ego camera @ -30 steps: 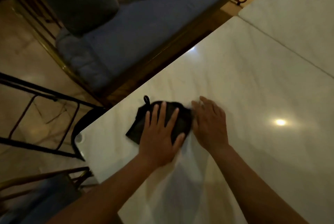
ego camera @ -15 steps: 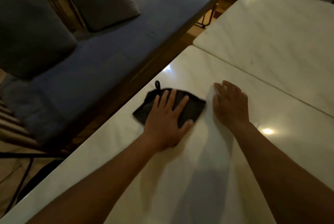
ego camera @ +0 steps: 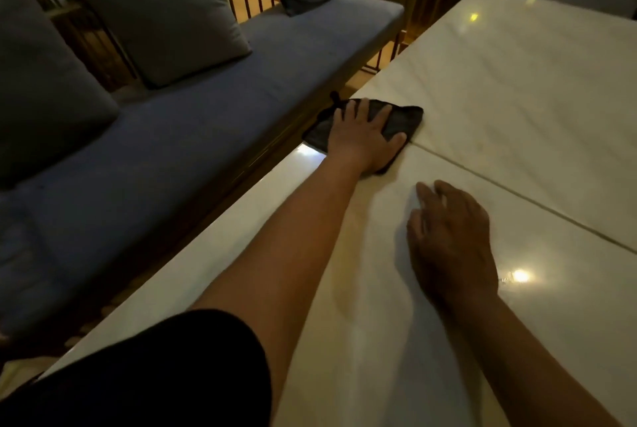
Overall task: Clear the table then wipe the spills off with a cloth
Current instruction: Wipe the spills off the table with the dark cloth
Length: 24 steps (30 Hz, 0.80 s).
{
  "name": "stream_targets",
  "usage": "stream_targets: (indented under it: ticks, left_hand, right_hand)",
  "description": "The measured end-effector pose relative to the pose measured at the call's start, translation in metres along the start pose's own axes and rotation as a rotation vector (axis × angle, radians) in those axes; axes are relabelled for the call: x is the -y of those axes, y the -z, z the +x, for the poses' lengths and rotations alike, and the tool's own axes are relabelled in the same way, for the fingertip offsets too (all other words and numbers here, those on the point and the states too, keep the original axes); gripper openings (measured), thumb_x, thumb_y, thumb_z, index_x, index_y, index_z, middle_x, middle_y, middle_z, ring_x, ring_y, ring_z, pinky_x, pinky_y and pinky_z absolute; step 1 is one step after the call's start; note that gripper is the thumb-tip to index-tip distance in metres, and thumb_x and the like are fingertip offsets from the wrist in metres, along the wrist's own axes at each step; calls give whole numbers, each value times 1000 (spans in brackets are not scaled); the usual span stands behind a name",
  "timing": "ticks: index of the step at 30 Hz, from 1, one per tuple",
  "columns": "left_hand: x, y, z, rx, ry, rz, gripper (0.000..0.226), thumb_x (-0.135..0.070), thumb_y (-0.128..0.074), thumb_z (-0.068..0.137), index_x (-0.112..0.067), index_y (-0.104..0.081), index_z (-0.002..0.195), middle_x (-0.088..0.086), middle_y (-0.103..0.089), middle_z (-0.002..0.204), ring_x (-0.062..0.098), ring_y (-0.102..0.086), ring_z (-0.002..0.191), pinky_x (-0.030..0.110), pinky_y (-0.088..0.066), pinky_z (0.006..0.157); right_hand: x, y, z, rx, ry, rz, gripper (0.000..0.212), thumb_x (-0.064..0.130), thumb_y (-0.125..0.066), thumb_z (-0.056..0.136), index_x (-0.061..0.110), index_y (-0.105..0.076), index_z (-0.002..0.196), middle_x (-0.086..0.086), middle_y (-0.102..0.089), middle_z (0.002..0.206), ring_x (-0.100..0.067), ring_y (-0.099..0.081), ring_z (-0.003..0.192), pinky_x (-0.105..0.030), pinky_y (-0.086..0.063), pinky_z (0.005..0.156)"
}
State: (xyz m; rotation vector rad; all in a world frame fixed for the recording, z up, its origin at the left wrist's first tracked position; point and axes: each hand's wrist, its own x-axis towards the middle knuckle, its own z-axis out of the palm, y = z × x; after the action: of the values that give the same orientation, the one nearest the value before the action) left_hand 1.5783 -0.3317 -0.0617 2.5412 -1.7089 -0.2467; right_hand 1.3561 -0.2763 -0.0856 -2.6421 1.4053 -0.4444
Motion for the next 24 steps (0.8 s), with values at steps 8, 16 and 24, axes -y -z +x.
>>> stream_targets:
  ticks: [8,16,24]
  left_hand:
    - [14,-13,-69,-56,165,-39,84,-76,-14,93,-29,-8,162,18,-5,168,38,-4,154,55,-1,124]
    - [43,-26,-241,-88,326,-39,85,-75,-13,92,-28,-10,162,19,-5,168,41,-3,154,59,-1,123]
    - [78,-38,-418,-94,603,-49,86,-75,-15,91,-26,-11,162,21,-9,167,43,-7,153,63,-4,121]
  right_hand:
    - [1,0,4,16,-16,-48,56,42,-28,96,21,-46,145,-7,-46,148,-26,-39,136,-46,-29,116]
    - [34,13,-15,206,-125,-84,54,38,-27,104,19,-27,154,-9,-22,162,-33,-20,148,-48,-17,120]
    - [143,26,-170,295,90,-7,56,42,-33,101,19,-35,151,-12,-31,159,-36,-26,146,-52,-24,118]
